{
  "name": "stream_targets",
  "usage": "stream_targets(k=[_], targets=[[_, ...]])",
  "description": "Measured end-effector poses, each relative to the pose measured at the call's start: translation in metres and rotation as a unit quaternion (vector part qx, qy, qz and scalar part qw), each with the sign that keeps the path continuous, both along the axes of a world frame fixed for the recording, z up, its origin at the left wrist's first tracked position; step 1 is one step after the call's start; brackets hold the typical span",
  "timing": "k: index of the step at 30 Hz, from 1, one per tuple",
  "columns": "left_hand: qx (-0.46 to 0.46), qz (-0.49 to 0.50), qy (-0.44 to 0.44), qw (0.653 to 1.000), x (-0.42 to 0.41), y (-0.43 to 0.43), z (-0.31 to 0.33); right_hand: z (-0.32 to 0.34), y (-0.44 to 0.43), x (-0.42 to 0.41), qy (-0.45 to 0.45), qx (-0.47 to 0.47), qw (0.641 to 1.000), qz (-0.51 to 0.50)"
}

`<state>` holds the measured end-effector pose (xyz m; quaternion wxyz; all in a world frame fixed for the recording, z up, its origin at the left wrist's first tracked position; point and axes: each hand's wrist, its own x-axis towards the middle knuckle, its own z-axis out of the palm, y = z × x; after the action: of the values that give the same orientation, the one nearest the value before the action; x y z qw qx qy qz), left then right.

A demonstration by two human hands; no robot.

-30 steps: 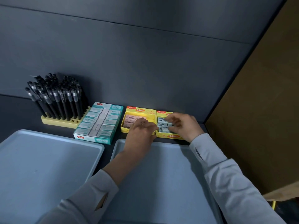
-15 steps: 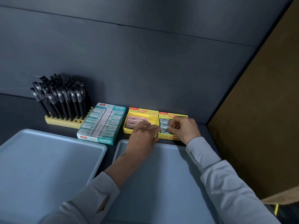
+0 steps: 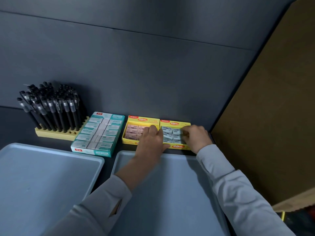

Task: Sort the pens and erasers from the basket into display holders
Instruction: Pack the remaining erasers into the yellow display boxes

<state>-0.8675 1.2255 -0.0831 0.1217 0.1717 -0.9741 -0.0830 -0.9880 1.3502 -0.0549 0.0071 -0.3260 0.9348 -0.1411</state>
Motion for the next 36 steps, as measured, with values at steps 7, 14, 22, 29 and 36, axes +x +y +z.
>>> stream_targets(k=[7,14,22,29,36], targets=[[-0.009,0.003,-0.007,1.0,0.001,-0.001,-0.001,-0.005,0.003,-0.005,0.01,-0.044,0.999,0.007],[-0.007,0.004,0.022,1.0,0.002,0.005,0.002,0.002,-0.01,0.001,-0.032,-0.091,0.989,0.111],[-0.003,-0.005,0.058,0.998,0.005,-0.004,-0.004,-0.005,-0.02,0.0,-0.023,-0.115,0.987,0.108],[-0.02,-0.016,0.077,0.997,0.007,-0.006,-0.01,-0.011,-0.003,-0.014,0.041,-0.109,0.99,0.079],[-0.038,-0.02,0.114,0.993,0.005,-0.008,-0.012,-0.013,0.002,-0.01,0.066,-0.11,0.99,0.06]])
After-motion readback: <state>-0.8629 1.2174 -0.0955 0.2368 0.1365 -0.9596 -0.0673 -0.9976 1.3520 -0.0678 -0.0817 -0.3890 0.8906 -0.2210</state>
